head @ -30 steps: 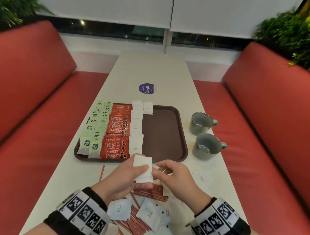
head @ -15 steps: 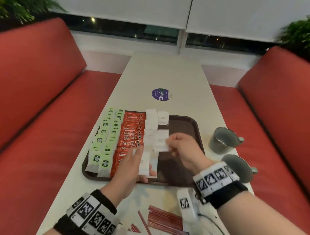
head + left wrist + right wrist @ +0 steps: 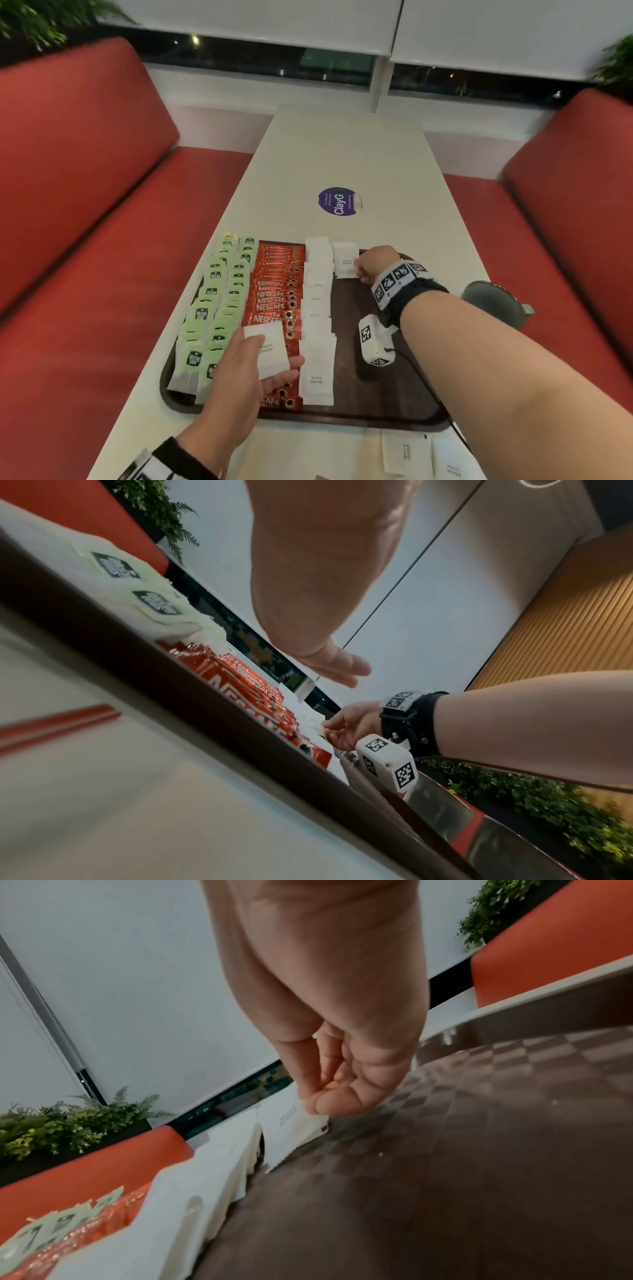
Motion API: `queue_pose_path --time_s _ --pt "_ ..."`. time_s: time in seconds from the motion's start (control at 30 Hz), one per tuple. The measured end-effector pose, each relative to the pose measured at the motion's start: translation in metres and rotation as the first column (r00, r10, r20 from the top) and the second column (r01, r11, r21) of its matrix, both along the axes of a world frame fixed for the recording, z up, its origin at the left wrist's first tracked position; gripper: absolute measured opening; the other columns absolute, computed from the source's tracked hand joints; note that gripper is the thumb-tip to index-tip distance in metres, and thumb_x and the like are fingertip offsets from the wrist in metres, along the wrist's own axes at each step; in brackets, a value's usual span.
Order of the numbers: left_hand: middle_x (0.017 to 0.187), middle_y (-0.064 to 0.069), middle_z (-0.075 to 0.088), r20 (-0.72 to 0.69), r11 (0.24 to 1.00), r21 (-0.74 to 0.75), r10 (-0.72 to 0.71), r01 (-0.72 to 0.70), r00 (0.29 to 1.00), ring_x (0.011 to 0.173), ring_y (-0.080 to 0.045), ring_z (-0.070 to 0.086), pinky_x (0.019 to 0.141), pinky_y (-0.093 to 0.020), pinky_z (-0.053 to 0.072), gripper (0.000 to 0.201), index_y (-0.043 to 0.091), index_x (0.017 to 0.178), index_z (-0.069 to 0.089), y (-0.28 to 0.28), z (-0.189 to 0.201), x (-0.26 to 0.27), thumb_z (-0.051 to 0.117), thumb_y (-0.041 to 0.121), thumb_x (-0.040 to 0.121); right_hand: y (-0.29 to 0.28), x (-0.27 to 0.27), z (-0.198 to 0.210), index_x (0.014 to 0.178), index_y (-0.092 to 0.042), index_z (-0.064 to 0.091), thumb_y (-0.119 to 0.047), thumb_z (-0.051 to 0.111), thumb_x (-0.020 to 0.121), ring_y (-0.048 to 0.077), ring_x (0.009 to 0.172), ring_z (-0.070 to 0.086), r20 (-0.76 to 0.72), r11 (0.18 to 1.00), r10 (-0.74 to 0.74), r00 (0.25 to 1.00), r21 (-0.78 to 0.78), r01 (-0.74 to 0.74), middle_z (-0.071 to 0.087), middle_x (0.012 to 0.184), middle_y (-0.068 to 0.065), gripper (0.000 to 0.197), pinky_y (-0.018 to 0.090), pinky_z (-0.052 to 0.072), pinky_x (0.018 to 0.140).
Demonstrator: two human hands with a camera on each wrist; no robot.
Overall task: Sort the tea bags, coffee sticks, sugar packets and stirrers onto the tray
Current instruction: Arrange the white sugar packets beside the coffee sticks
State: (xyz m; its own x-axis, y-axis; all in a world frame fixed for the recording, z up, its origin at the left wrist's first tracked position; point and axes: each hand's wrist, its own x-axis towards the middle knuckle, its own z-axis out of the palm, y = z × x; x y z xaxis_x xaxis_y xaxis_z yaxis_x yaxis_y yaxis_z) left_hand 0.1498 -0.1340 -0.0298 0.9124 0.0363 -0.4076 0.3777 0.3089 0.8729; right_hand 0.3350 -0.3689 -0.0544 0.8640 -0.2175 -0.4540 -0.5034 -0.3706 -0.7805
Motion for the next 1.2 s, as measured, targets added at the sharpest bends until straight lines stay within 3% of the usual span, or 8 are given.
queue_pose_path --time_s 0.3,0.43,0.5,0.57,0.7,0.83,1.03,1.2 --pt "0.108 -0.013 0.066 -0.048 1.000 -0.022 0.005 -0.006 0.999 0.080 -0.031 0.072 0.064 -0.038 0.058 0.026 0.024 0.125 0.046 -0.007 0.002 0.003 0.036 0.016 0.102 0.000 0.003 -0.009 0.077 -0.017 0.054 -0.009 0.058 0.087 0.013 0.071 0.064 -0.026 0.999 0.015 1.000 -0.047 -0.016 0.063 0.085 0.004 0.014 0.022 0.053 0.059" --pt "0.106 -0.010 0.066 -0.022 1.000 -0.008 0.013 -0.013 1.000 0.082 -0.030 0.072 0.067 -0.039 0.058 0.025 0.028 0.122 0.045 -0.009 0.006 0.003 0.036 0.017 0.102 0.007 -0.005 0.006 0.081 -0.015 0.057 -0.015 0.054 0.089 0.027 0.087 0.065 0.093 0.973 0.048 0.995 -0.231 -0.025 0.066 0.094 0.013 0.009 0.038 0.057 0.081" --pt "0.103 -0.009 0.067 -0.008 0.999 0.035 0.018 -0.018 1.000 0.083 -0.028 0.071 0.067 -0.040 0.058 0.024 0.026 0.123 0.046 -0.012 0.009 0.006 0.037 0.018 0.102 0.020 -0.027 0.022 0.082 -0.010 0.062 -0.016 0.058 0.089 0.028 0.083 0.063 0.167 0.988 0.064 0.984 -0.151 -0.039 0.064 0.088 0.012 0.009 0.038 0.055 0.074" --pt "0.097 -0.006 0.066 0.014 0.996 0.083 0.025 -0.026 1.000 0.084 -0.024 0.067 0.064 -0.038 0.056 0.021 0.025 0.117 0.049 -0.017 0.012 0.009 0.039 0.016 0.101 0.036 -0.061 0.038 0.085 -0.011 0.067 -0.023 0.064 0.089 0.018 0.076 0.062 0.158 0.982 0.182 0.971 0.011 -0.186 0.068 0.087 0.006 0.013 0.029 0.049 0.062" --pt "0.101 -0.001 0.064 0.086 0.983 0.182 -0.006 -0.010 0.996 0.089 -0.019 0.060 0.062 -0.030 0.048 0.022 0.034 0.111 0.050 -0.028 0.015 0.014 0.038 0.019 0.101 0.054 -0.115 0.057 0.085 -0.015 0.072 -0.026 0.070 0.084 0.006 0.069 0.061 0.157 0.904 0.395 0.905 0.110 -0.414 0.071 0.080 0.001 0.011 0.024 0.048 0.063" --pt "0.104 -0.003 0.063 0.118 0.963 0.268 -0.059 0.025 0.991 0.079 -0.017 0.057 0.060 -0.029 0.045 0.027 0.028 0.125 0.047 -0.036 0.013 0.012 0.036 0.021 0.101 0.060 -0.136 0.058 0.077 -0.019 0.070 -0.015 0.070 0.083 0.004 0.063 0.060 0.244 0.921 0.347 0.905 0.090 -0.378 0.067 0.068 -0.008 0.008 0.030 0.051 0.069" --pt "0.108 0.002 0.063 0.160 0.944 0.326 -0.115 0.057 0.980 0.090 -0.017 0.060 0.070 -0.033 0.048 0.020 0.032 0.114 0.048 -0.042 0.022 0.008 0.037 0.022 0.101 0.059 -0.139 0.060 0.078 -0.009 0.068 -0.009 0.073 0.081 0.004 0.055 0.055 0.310 0.936 0.261 0.914 0.150 -0.319 0.062 0.063 -0.002 0.005 0.020 0.046 0.060" --pt "0.101 0.007 0.058 0.143 0.955 0.296 -0.063 0.018 0.988 0.084 -0.006 0.056 0.069 -0.025 0.043 0.010 0.031 0.107 0.045 -0.032 0.027 0.007 0.041 0.026 0.100 0.035 -0.102 0.052 0.069 -0.015 0.063 -0.008 0.068 0.085 0.002 0.044 0.048 0.304 0.992 0.000 0.953 0.122 -0.038 0.059 0.058 -0.003 0.018 0.013 0.036 0.046"
